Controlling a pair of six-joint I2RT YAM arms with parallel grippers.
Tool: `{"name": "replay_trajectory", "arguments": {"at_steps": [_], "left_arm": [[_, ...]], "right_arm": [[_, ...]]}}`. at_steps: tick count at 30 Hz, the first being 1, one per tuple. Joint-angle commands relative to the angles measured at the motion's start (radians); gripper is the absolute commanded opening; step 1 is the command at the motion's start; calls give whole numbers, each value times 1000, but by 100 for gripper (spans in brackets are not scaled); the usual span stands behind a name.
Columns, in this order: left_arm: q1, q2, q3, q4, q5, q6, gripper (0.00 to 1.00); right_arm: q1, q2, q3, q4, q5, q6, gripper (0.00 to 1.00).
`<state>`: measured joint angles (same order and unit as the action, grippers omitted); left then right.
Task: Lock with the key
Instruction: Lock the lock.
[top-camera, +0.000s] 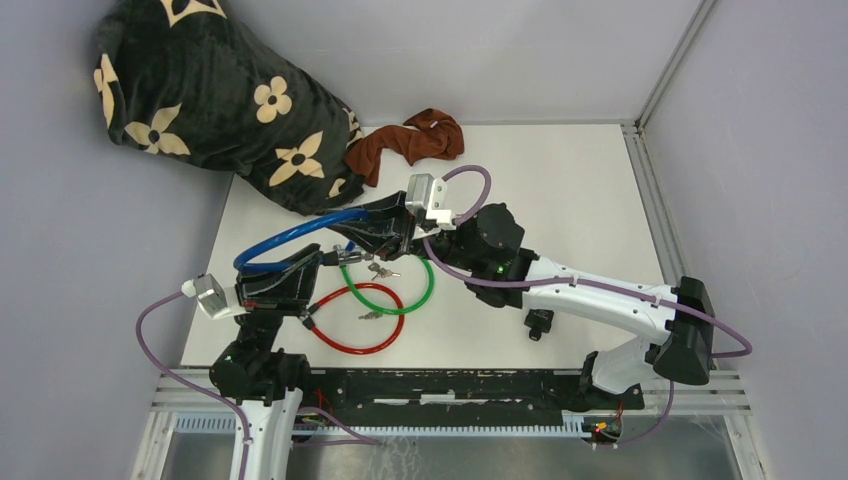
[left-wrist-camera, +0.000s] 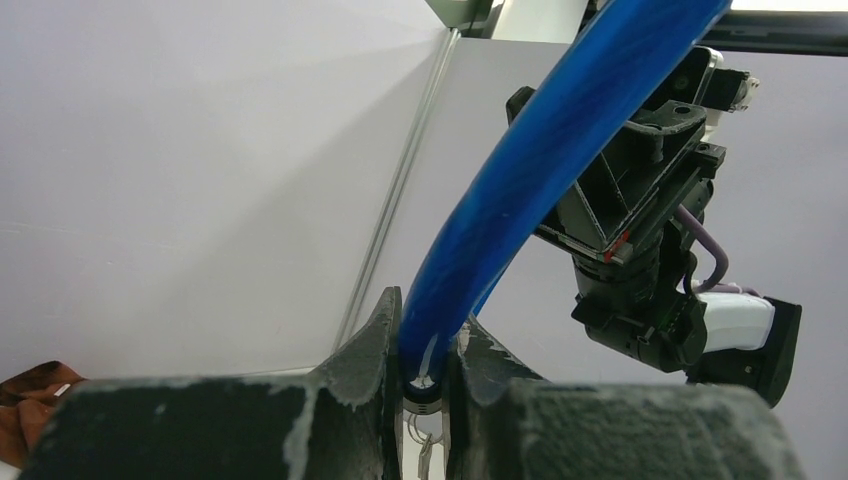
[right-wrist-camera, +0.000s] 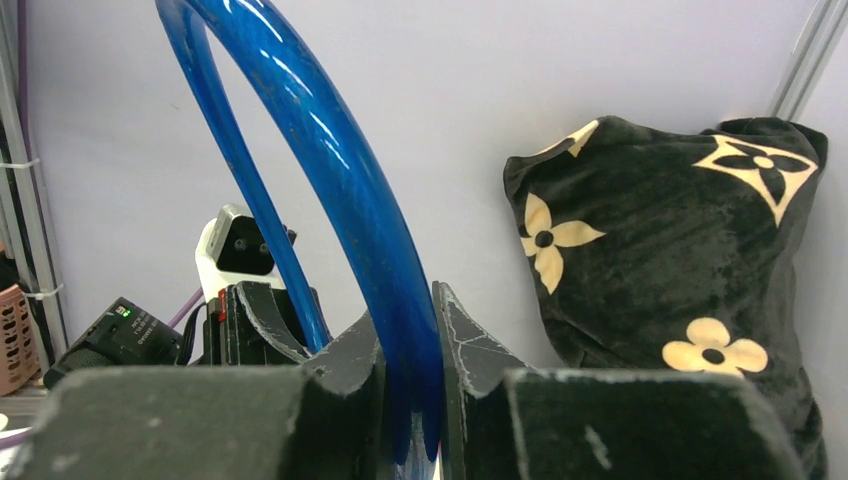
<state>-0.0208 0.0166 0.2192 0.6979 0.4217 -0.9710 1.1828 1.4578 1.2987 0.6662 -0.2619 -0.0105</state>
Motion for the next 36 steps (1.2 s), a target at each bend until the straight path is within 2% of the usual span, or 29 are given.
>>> {"name": "replay_trajectory", "arguments": {"at_steps": [1, 12, 19, 23, 27, 36], "left_arm": [[10, -7, 11, 28, -34, -53, 2], [10, -7, 50, 61, -62, -78, 2], [10, -7, 62, 92, -79, -68, 2], [10, -7, 62, 82, -82, -62, 2], [10, -7, 59, 62, -46, -57, 2], [10, -7, 49, 34, -25, -52, 2]], "right_arm": [[6, -12, -13, 119, -19, 75, 0], [6, 43, -27, 143, -12, 131, 0], [6, 42, -81, 115, -60, 142, 12], [5, 60, -51, 71, -147, 154, 25], [5, 52, -40, 48, -159, 141, 33], [-7, -2, -64, -8, -147, 82, 43]]}}
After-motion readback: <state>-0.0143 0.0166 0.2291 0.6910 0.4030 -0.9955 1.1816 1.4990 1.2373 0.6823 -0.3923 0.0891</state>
